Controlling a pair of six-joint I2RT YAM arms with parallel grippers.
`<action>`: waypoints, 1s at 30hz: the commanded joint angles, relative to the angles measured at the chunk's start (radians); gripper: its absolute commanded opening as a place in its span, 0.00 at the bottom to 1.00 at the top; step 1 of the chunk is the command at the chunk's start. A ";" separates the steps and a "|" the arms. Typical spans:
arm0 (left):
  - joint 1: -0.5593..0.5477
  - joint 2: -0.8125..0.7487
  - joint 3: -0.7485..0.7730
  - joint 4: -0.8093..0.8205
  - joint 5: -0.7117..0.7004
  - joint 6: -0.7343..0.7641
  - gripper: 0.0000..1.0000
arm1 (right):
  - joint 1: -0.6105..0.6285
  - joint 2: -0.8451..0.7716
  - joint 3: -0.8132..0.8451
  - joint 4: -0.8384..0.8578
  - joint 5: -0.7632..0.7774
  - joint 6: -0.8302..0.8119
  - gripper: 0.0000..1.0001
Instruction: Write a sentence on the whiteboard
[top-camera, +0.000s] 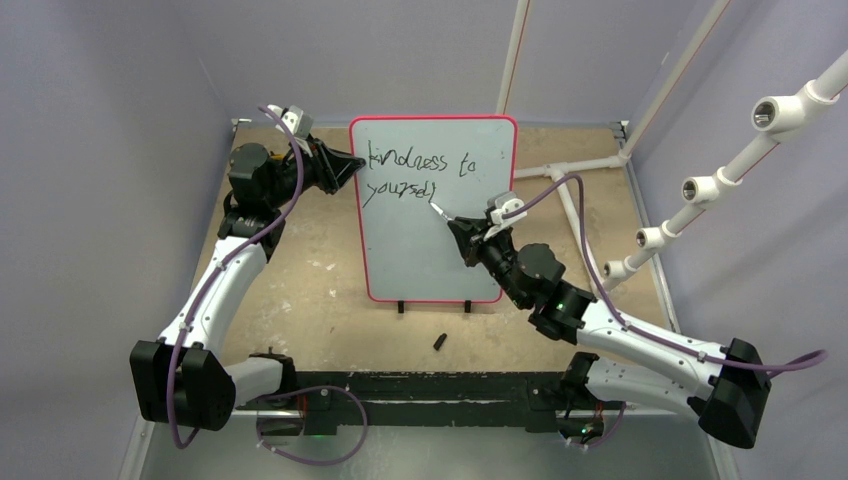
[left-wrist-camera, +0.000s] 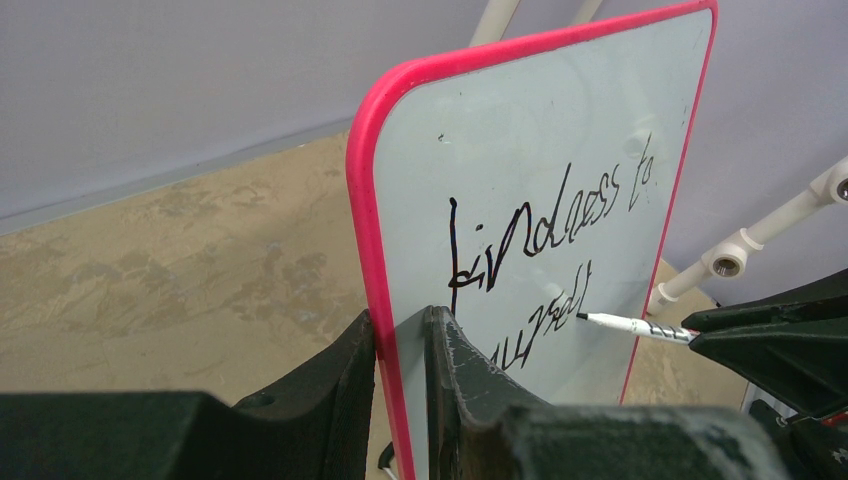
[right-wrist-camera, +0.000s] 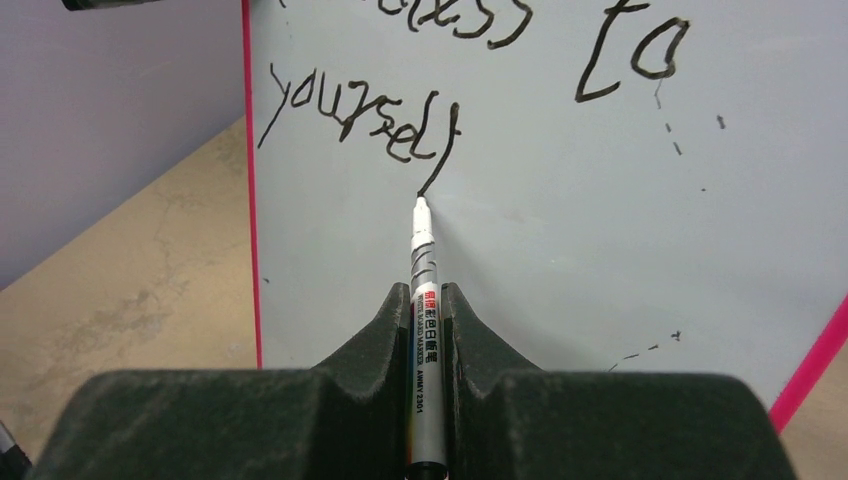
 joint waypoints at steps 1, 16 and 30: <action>-0.002 0.005 -0.014 -0.007 0.016 0.007 0.00 | -0.004 0.016 -0.013 -0.013 -0.023 0.012 0.00; -0.002 0.008 -0.014 -0.007 0.015 0.007 0.00 | -0.003 -0.037 -0.021 0.208 0.009 0.004 0.00; -0.002 0.013 -0.014 -0.007 0.016 0.007 0.00 | -0.003 0.013 0.008 0.134 0.058 0.011 0.00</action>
